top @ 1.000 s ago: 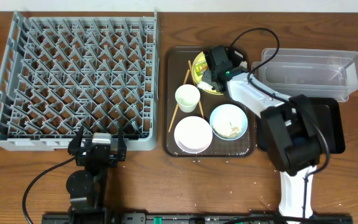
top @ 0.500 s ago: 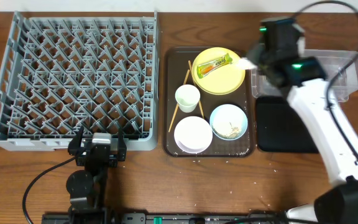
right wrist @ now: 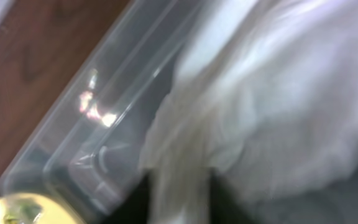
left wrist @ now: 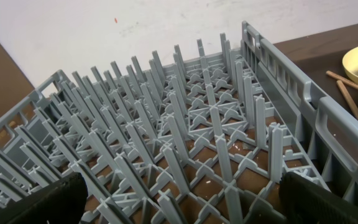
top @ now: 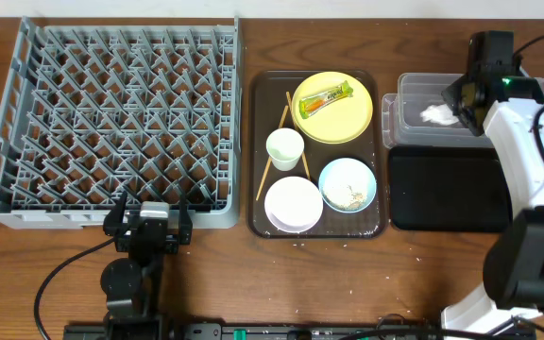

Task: Sort waste into correct bins and load items into the dishwasher
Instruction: 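Carry the tissue right and drop it into the clear bin, then return right gripper to the yellow plate and grasp the snack wrapper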

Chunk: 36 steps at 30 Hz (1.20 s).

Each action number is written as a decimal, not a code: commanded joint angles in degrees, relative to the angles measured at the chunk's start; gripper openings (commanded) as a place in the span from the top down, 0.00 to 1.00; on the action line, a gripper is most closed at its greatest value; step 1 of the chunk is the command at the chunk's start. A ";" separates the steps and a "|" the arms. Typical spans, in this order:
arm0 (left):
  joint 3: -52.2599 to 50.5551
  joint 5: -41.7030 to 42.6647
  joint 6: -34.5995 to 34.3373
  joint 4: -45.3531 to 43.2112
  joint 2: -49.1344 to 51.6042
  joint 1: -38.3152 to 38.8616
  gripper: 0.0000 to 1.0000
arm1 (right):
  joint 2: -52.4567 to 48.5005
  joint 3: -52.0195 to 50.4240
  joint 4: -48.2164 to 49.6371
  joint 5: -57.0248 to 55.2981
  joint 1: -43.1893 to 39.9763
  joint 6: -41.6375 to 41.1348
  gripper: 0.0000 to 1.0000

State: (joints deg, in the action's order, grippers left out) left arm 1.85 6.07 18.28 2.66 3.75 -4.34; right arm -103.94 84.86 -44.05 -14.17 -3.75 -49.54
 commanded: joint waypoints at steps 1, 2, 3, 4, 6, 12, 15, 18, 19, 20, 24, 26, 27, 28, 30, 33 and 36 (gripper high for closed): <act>-1.55 0.83 0.74 0.92 -0.09 0.17 0.01 | -1.77 -0.24 0.20 1.51 -0.31 -0.31 0.33; -1.55 0.81 0.74 0.92 -0.09 0.17 0.01 | -1.77 -0.24 0.59 2.27 -0.31 0.24 0.25; -1.55 0.83 0.74 0.92 -0.09 0.17 0.01 | -1.66 -0.20 1.33 3.48 -0.28 1.90 0.23; -1.55 0.81 0.74 0.92 -0.09 0.17 0.01 | -1.31 -0.04 2.14 5.16 -0.24 4.15 0.19; -1.55 0.81 0.74 0.92 -0.09 0.17 0.01 | -0.39 0.76 2.95 8.83 0.04 8.07 0.14; -1.55 0.81 0.74 0.92 -0.09 0.17 0.01 | 1.44 9.22 -1.44 17.16 3.72 13.99 0.11; -1.55 0.81 0.74 0.92 -0.09 0.17 0.01 | 1.27 14.43 -4.11 17.51 7.74 15.87 0.11; -1.55 0.81 0.74 0.92 -0.09 0.17 0.01 | 0.83 18.29 -4.59 17.38 12.26 16.65 0.12; -1.55 0.81 0.74 0.92 -0.09 0.17 0.01 | 0.52 19.30 -4.61 17.25 13.64 16.63 0.13; -1.55 0.81 0.74 0.92 -0.09 0.17 0.01 | -0.13 20.20 -4.55 17.16 14.93 16.61 0.13; -1.55 0.81 0.74 0.90 -0.09 0.17 0.01 | -4.15 22.25 -3.61 17.03 18.60 13.70 0.15; -1.55 0.81 0.74 0.92 -0.09 0.17 0.01 | -6.86 22.29 -2.21 17.03 20.02 11.21 0.17; -1.55 0.81 0.74 0.92 -0.09 0.17 0.01 | -8.26 22.29 -1.53 17.03 20.52 10.05 0.19; -1.55 0.81 0.74 0.92 -0.09 0.17 0.01 | -9.66 22.29 -0.79 17.05 20.87 8.79 0.20; -1.55 0.83 0.74 0.92 -0.09 0.17 0.01 | -12.68 22.29 0.70 17.03 21.51 6.62 0.22; -1.55 0.81 0.74 0.92 -0.09 0.17 0.01 | -16.83 22.29 2.62 17.05 22.18 4.07 0.25; -1.55 0.81 0.74 0.92 -0.09 0.17 0.01 | -20.72 22.29 5.55 17.03 22.49 3.19 0.27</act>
State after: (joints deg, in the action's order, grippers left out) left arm 1.85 6.07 18.28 2.66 3.75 -4.34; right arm -122.80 106.94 -39.57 3.09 17.91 -43.18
